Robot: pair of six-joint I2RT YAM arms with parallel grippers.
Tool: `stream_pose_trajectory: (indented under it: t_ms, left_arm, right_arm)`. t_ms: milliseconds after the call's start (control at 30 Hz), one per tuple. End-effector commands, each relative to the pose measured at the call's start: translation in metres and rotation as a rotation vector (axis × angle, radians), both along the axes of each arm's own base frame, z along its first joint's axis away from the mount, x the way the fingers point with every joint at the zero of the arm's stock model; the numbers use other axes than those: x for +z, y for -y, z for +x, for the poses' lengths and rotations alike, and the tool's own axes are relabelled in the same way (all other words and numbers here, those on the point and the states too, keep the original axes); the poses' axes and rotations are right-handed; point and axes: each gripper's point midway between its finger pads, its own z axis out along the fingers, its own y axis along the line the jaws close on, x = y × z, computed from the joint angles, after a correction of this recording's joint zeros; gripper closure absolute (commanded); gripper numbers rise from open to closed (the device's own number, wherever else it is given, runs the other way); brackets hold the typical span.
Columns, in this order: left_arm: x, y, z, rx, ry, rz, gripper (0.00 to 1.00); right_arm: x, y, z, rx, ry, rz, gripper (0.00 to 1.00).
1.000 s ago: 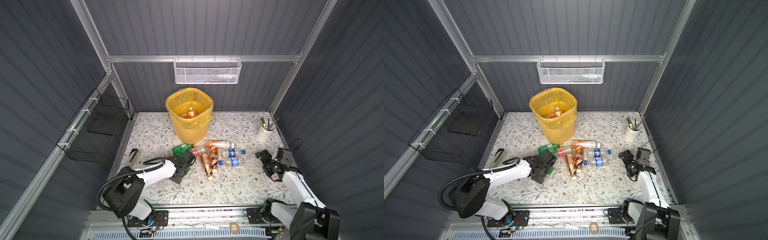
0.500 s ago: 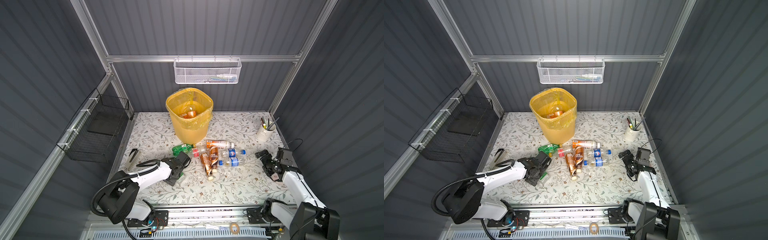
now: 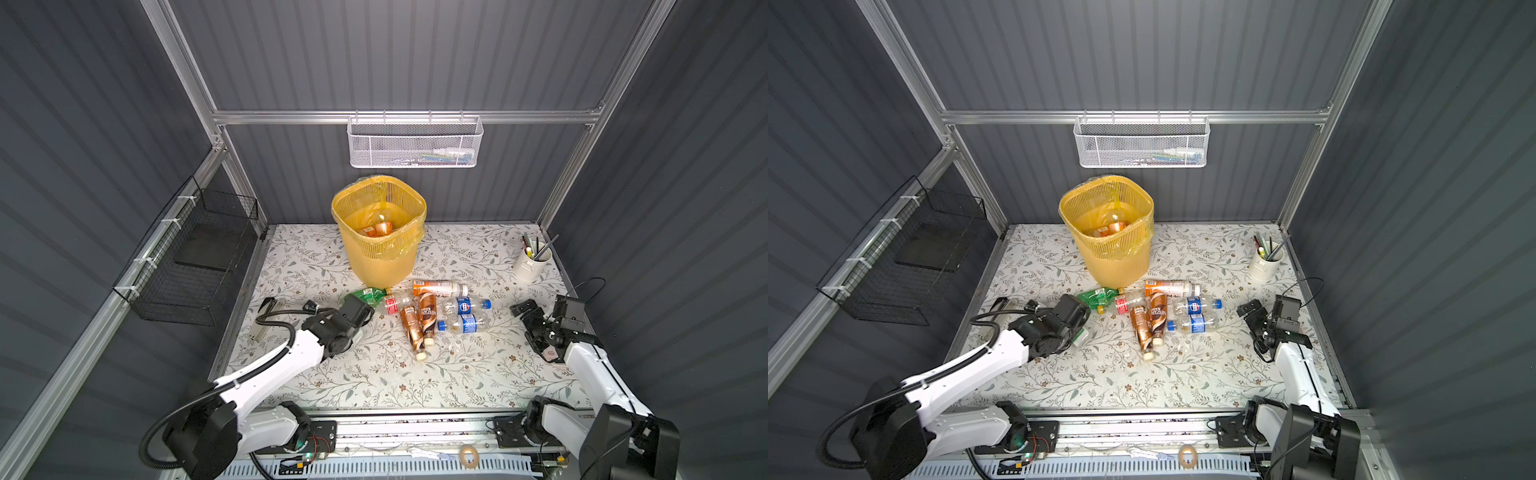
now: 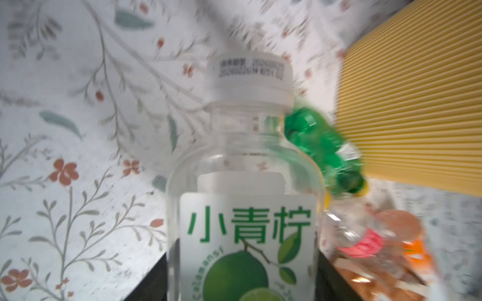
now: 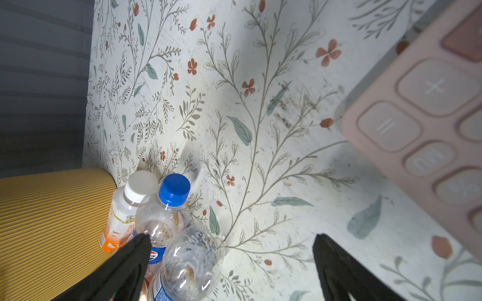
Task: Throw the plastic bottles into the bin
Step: 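Close the left gripper on the lime-label bottle's neck, then lift the lime-label bottle over the bin and open the left gripper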
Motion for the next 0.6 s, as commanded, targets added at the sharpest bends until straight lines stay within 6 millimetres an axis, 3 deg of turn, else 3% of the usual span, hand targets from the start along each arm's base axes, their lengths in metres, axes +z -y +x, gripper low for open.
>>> stream_pose_trajectory:
  t_ms: [0, 100, 200, 300, 367, 467, 567]
  left_arm:
    - [0.089, -0.022, 0.024, -0.029, 0.261, 0.171, 0.51]
    - [0.170, -0.023, 0.040, -0.085, 0.440, 0.297, 0.52]
    - [0.243, -0.008, 0.058, -0.156, 0.621, 0.383, 0.53]
    - [0.290, 0.023, 0.085, -0.268, 0.747, 0.426, 0.52]
    - [0.310, 0.052, 0.115, -0.397, 0.770, 0.414, 0.50]
    - [0.296, 0.100, 0.165, -0.627, 0.664, 0.336, 0.43]
    - [0.282, 0.120, 0.185, -0.682, 0.567, 0.310, 0.19]
  right_arm:
    - [0.012, 0.002, 0.005, -0.006, 0.035, -0.005, 0.01]
    - [0.017, 0.000, 0.009, -0.002, 0.063, 0.007, 0.01]
    - [0.025, -0.005, 0.013, 0.013, 0.099, 0.036, 0.01]
    - [0.030, -0.008, 0.016, 0.020, 0.122, 0.053, 0.01]
    - [0.033, -0.010, 0.017, 0.026, 0.138, 0.063, 0.01]
    - [0.038, -0.014, 0.019, 0.038, 0.162, 0.079, 0.01]
    - [0.042, -0.014, 0.017, 0.054, 0.158, 0.064, 0.01]
